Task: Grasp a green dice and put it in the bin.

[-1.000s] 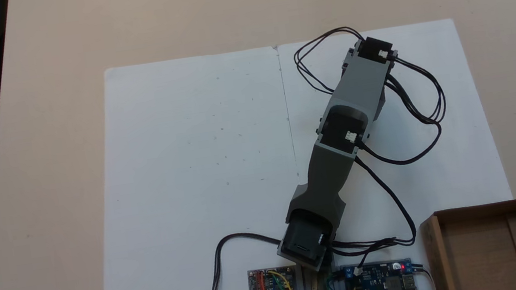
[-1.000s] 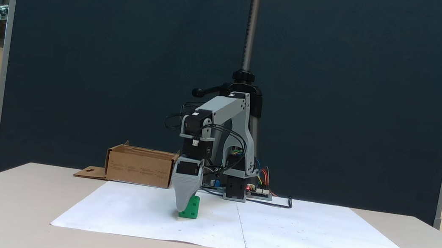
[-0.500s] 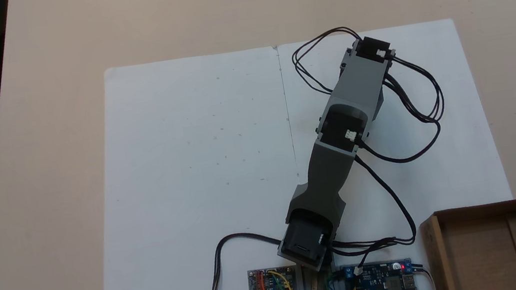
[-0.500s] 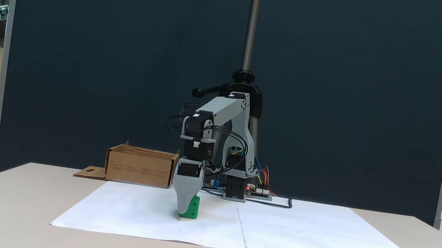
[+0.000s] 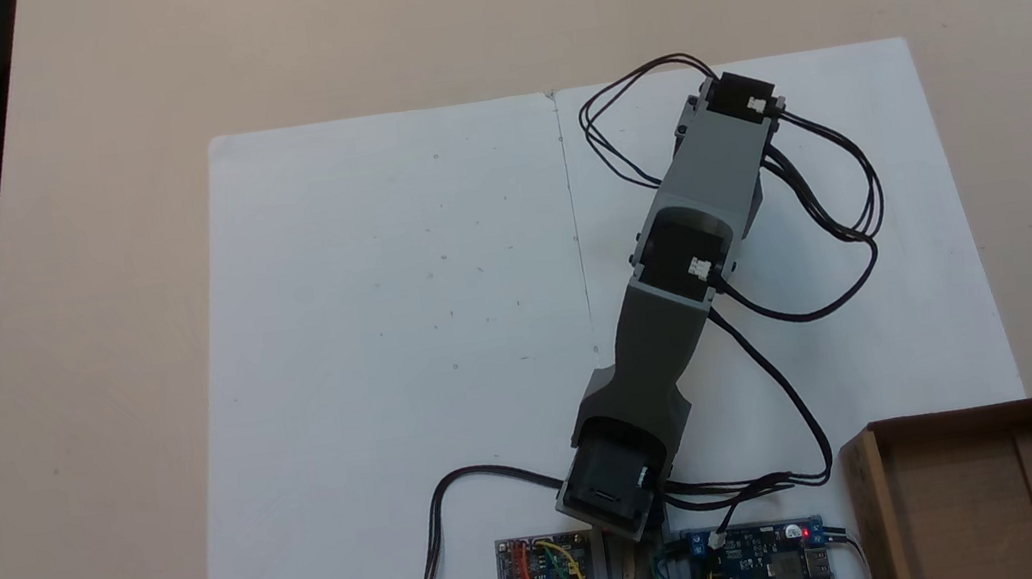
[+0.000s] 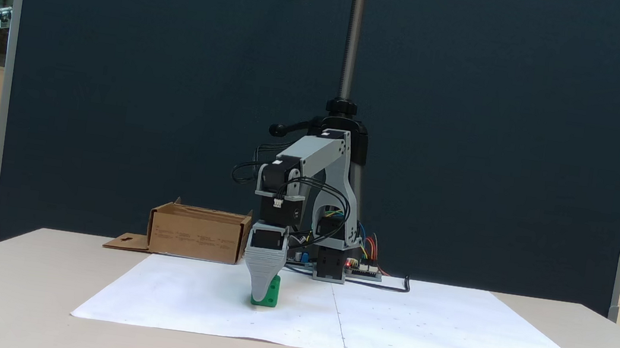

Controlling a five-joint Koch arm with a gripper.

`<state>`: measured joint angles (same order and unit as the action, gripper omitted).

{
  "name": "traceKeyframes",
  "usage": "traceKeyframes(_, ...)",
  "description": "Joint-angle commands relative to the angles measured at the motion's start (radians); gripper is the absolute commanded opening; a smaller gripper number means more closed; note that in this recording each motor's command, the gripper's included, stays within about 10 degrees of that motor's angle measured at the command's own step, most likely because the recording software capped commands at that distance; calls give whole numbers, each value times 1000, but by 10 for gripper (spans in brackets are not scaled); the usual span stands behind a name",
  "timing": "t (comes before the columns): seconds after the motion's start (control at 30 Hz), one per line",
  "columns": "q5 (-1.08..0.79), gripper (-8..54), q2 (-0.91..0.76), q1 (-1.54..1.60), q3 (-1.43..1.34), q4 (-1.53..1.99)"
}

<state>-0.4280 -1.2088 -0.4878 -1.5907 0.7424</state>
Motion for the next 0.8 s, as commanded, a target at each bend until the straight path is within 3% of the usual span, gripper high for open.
traceKeyframes(0.0,-89,381,-14,0,23,-15)
traceKeyframes(0.1,-89,368,-8,3,23,-15)
traceKeyframes(0.27,-89,276,-8,3,21,-18)
traceKeyframes(0.47,-91,121,-8,-5,15,-18)
traceKeyframes(0.67,-74,121,-35,-29,15,-46)
traceKeyframes(0.77,52,121,-124,-51,18,-77)
